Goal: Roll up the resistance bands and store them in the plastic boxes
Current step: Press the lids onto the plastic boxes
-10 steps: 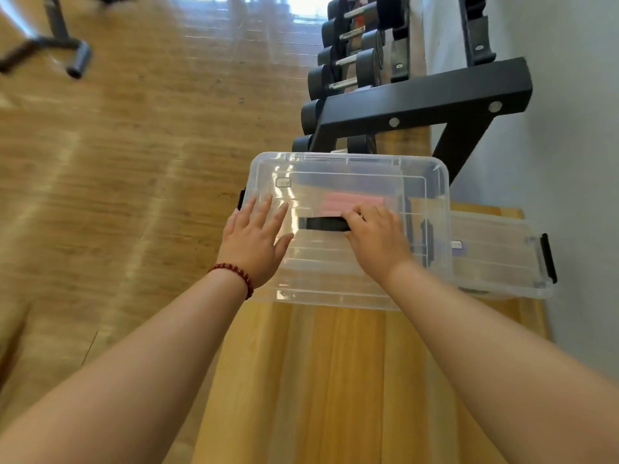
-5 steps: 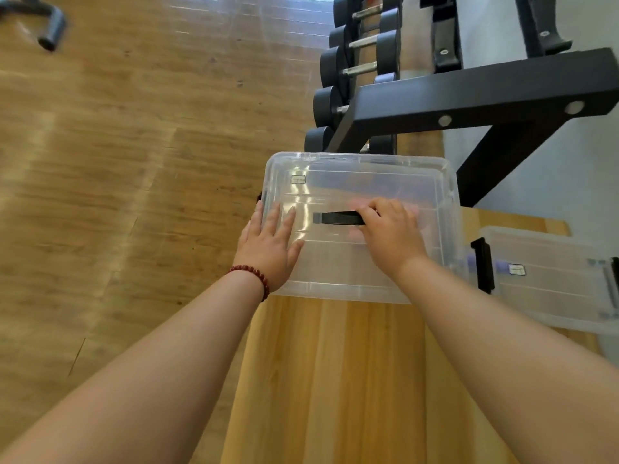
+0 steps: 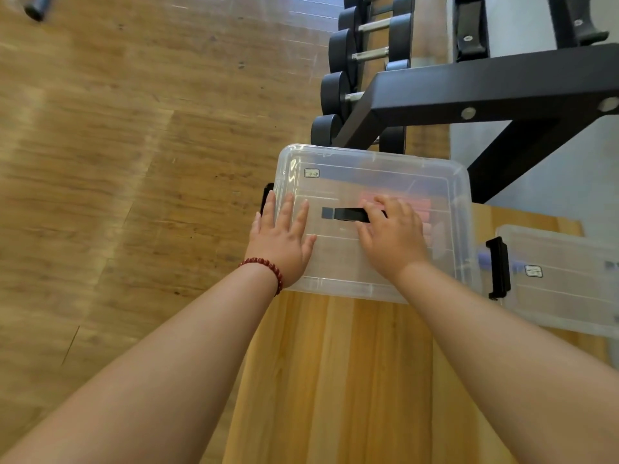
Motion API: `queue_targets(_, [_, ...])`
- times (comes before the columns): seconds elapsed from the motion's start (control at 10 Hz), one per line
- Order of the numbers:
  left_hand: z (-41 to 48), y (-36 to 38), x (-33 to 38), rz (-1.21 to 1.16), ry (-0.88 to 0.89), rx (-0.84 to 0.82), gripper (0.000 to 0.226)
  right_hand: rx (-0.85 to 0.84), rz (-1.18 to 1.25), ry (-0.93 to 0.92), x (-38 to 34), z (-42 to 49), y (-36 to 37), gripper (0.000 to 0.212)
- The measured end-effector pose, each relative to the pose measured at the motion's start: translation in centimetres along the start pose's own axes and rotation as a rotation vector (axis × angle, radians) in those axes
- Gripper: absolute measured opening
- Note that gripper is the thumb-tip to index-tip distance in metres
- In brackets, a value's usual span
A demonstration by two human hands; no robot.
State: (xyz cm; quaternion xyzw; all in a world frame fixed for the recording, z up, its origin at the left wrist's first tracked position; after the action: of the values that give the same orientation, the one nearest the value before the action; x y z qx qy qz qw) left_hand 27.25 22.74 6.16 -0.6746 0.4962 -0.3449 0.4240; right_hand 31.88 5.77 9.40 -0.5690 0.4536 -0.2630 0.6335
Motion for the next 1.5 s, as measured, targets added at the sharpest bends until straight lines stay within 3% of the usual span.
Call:
queue_targets(0.2, [-0.3, -0.3, -0.2, -0.141, 0.021, 0.003, 0.057, -0.172, -0.067, -0.013, -4.1, 0.6, 2.9, 0.064])
queue_targets(0.3, [-0.5, -1.2, -1.2, -0.414, 0.031, 0.075, 0.055, -0.222, -0.104, 0.010, -3.9, 0.6, 3.6, 0.065])
queue_targets(0.4, [0.3, -1.2, -3.0, -0.496, -0.129, 0.087, 0.063, -0.230, -0.108, 0.012, -3.8, 0.6, 3.8, 0.065])
queue_targets(0.5, [1.0, 0.2, -3.8, -0.684, -0.266, -0.100, 0.066, -0.230, -0.109, 0.018, -3.8, 0.9, 3.9, 0.065])
queue_targets(0.6, [1.2, 0.6, -3.8, -0.824, -0.265, -0.102, 0.065, -0.226, -0.119, 0.023, -3.8, 0.9, 4.1, 0.065])
queue_targets(0.8, [0.5, -0.4, -4.7, -0.666, -0.311, 0.088, 0.071, -0.206, -0.132, 0.024, -3.8, 0.8, 4.1, 0.064])
queue_targets(1.1, [0.0, -1.1, -3.8, -0.669, -0.259, 0.144, 0.064, -0.210, -0.132, 0.033, -3.8, 1.0, 4.3, 0.064])
queue_targets(1.3, [-0.1, -1.4, -2.9, -0.534, -0.183, 0.198, 0.058, -0.197, -0.131, 0.029, -3.9, 1.0, 4.2, 0.062])
queue_targets(1.4, [-0.1, -1.1, -2.5, -0.452, -0.200, 0.183, 0.062, -0.193, -0.122, 0.026, -3.8, 0.8, 4.1, 0.062])
queue_targets(1.5, [-0.2, -1.6, -1.8, -0.181, -0.220, 0.221, 0.069, -0.111, -0.030, 0.002, -3.9, 0.6, 3.4, 0.060])
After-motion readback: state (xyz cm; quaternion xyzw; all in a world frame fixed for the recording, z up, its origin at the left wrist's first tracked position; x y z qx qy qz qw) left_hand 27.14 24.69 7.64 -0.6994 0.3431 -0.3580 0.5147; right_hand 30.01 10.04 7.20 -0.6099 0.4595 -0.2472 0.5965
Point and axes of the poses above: each hand's wrist, its own z-axis towards the middle knuckle, its own y-axis out of the palm, x = y × z, the point moved 8 cm from there along z, towards the middle knuckle, and after that the axes turned 13 degrees about -y, right-handed, at the moved point
